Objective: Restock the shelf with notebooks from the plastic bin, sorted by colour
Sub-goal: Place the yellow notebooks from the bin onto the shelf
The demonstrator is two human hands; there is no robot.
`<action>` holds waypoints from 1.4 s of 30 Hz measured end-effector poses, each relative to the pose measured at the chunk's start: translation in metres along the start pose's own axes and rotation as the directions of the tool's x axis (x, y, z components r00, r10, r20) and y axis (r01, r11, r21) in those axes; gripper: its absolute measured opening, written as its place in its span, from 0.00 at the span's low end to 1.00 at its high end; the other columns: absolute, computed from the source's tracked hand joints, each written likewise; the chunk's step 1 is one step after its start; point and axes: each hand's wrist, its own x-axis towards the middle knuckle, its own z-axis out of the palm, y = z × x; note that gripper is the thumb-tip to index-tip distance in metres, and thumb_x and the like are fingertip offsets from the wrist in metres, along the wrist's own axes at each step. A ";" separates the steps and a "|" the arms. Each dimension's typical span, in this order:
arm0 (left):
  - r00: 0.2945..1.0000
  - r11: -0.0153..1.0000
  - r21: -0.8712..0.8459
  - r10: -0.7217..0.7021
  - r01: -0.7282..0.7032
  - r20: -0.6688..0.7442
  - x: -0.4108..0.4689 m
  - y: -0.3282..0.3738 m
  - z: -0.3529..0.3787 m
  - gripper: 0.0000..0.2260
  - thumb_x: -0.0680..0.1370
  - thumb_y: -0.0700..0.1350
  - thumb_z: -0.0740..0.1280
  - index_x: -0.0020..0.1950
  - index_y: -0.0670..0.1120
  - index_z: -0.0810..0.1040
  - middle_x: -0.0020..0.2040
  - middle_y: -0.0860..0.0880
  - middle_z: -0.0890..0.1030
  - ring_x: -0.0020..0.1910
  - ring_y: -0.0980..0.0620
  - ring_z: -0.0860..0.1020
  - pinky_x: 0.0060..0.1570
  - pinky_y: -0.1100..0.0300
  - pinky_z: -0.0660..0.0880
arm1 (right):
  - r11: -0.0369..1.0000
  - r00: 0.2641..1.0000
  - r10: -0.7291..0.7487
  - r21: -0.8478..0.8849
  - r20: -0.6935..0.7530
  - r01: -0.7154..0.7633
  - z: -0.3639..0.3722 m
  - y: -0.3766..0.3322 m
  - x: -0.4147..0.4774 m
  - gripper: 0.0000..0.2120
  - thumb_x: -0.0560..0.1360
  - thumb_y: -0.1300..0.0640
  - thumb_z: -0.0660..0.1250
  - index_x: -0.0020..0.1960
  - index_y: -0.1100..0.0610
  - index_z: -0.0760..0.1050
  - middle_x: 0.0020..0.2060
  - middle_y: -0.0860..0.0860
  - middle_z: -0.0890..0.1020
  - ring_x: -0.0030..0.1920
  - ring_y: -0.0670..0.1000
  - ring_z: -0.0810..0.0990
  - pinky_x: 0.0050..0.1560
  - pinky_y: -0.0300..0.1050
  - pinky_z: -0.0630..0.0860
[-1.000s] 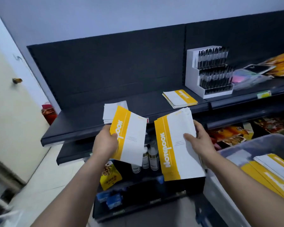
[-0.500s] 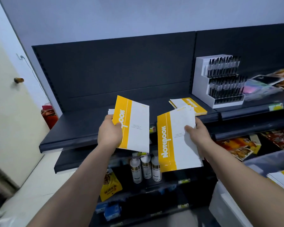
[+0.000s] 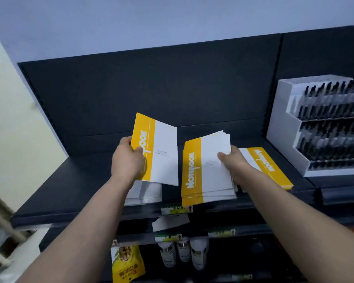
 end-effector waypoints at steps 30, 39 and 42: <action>0.889 0.967 -0.032 -0.221 0.255 0.400 0.006 0.002 0.110 0.06 0.73 0.36 0.60 0.40 0.41 0.75 0.46 0.39 0.83 0.45 0.40 0.82 0.46 0.50 0.79 | 0.133 0.926 -0.270 -0.943 0.262 0.305 -0.043 0.022 -0.022 0.18 0.80 0.52 0.57 0.69 0.51 0.69 0.67 0.50 0.71 0.68 0.55 0.67 0.62 0.51 0.68; 0.872 0.760 0.567 -0.002 -0.316 0.489 -0.009 -0.008 0.109 0.23 0.76 0.41 0.64 0.70 0.41 0.65 0.62 0.42 0.75 0.59 0.41 0.77 0.47 0.53 0.72 | 0.175 0.961 -0.244 -0.968 0.132 0.178 -0.073 0.038 -0.069 0.19 0.79 0.52 0.59 0.70 0.50 0.69 0.69 0.50 0.71 0.69 0.55 0.66 0.63 0.51 0.69; 0.851 0.722 0.558 0.082 -0.410 0.519 -0.017 -0.006 0.105 0.19 0.76 0.42 0.65 0.67 0.43 0.68 0.64 0.43 0.69 0.59 0.40 0.76 0.46 0.52 0.71 | 0.155 0.969 -0.237 -0.982 0.068 0.107 -0.079 0.044 -0.093 0.19 0.78 0.52 0.59 0.69 0.49 0.70 0.67 0.50 0.72 0.68 0.55 0.68 0.62 0.51 0.70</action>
